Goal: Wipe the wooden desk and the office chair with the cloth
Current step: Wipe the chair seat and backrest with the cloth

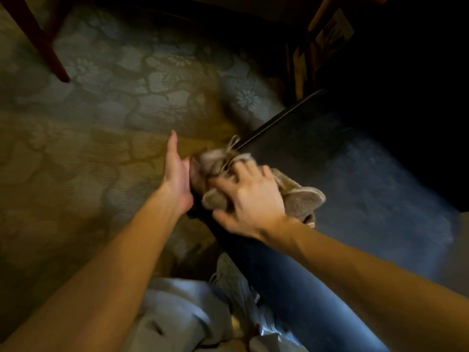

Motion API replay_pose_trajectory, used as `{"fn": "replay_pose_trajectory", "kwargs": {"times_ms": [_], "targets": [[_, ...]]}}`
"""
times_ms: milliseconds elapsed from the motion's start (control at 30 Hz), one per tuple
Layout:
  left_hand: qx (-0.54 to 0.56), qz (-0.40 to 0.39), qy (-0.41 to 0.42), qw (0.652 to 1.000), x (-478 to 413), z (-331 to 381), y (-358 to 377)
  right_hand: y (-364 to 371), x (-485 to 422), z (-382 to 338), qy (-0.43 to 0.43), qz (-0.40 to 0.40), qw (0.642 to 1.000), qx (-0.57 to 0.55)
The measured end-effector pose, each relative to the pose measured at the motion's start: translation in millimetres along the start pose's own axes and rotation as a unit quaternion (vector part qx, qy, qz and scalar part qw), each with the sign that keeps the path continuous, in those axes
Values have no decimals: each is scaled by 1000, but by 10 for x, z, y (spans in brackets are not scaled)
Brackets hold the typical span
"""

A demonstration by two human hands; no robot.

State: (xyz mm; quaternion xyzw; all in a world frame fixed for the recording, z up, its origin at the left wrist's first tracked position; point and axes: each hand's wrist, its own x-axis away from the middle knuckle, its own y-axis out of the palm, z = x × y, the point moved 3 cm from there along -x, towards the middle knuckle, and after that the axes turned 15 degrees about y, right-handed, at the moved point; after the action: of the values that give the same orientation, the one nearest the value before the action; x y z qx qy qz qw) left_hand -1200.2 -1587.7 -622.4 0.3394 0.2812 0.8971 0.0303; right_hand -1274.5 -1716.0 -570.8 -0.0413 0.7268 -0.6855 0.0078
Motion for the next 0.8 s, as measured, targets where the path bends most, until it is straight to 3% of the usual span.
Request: {"fn": "replay_pose_trajectory", "kwargs": {"times_ms": [100,167,233,300,433,533,667,800], "targets": [[-26,-13,7,1000,2,49,-65,26,221,-57,-208,-33,975,70],[-24,-4,21,999,30,60,-65,-161,103,72,-173,20,984,49],[-16,-7,34,999,50,76,-37,-427,-202,255,-48,85,995,14],[-9,-12,46,999,43,89,-24,-577,-490,312,23,78,996,32],[36,19,77,996,-34,127,-146,-292,-700,-142,-43,-53,991,117],[62,-4,71,996,-71,91,-223,-121,-511,-250,-78,-65,984,149],[18,-40,50,998,-58,97,-204,-107,296,201,-177,-105,968,141],[-36,-11,80,996,-2,70,-110,-187,1067,696,-209,-154,956,138]]}}
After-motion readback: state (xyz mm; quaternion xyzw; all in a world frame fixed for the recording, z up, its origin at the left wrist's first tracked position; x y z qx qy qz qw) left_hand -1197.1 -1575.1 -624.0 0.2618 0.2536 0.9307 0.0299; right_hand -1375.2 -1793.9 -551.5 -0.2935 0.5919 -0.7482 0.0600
